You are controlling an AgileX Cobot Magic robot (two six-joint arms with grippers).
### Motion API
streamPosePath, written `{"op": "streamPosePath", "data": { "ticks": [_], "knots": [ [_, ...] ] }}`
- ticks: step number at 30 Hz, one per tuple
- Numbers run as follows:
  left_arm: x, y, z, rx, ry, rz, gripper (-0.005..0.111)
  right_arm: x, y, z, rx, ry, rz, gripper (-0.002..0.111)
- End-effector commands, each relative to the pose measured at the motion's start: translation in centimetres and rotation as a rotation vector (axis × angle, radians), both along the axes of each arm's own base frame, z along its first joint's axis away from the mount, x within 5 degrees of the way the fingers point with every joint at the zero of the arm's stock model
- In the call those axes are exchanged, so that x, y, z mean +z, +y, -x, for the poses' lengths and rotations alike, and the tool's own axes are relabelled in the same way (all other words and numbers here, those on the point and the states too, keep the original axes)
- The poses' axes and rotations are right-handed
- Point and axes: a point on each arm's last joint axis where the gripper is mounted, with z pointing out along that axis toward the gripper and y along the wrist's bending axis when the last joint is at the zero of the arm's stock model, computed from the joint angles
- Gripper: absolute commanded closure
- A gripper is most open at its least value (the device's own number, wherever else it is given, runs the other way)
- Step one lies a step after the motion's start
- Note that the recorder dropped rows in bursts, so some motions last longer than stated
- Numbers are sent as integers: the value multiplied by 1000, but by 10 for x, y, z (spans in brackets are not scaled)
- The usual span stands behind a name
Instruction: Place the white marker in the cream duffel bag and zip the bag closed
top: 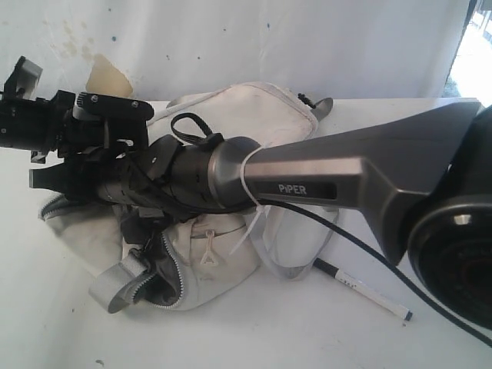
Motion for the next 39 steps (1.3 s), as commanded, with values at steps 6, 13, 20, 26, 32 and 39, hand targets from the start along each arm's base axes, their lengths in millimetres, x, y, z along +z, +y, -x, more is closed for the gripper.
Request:
{"op": "streamPosePath", "data": {
  "ticks": [6,13,20,26,32,39],
  "knots": [
    [5,-3,3,-33,1,21,106,5,-5,-10,-68,-77,-2,74],
    [4,-3,4,-43,3,7,106,-6,-3,-12,-69,-86,24,74],
    [4,-2,3,-38,0,1,106,-7,-4,-13,-68,-105,33,80],
    [0,0,1,-8,-7,-44,106,-11,0,-5,26,-57,60,108],
    [-4,3,0,-1,-12,-101,106,-2,1,3,138,0,66,108],
    [-3,3,0,4,-13,-97,106,14,-12,2,242,104,52,108]
  ]
}}
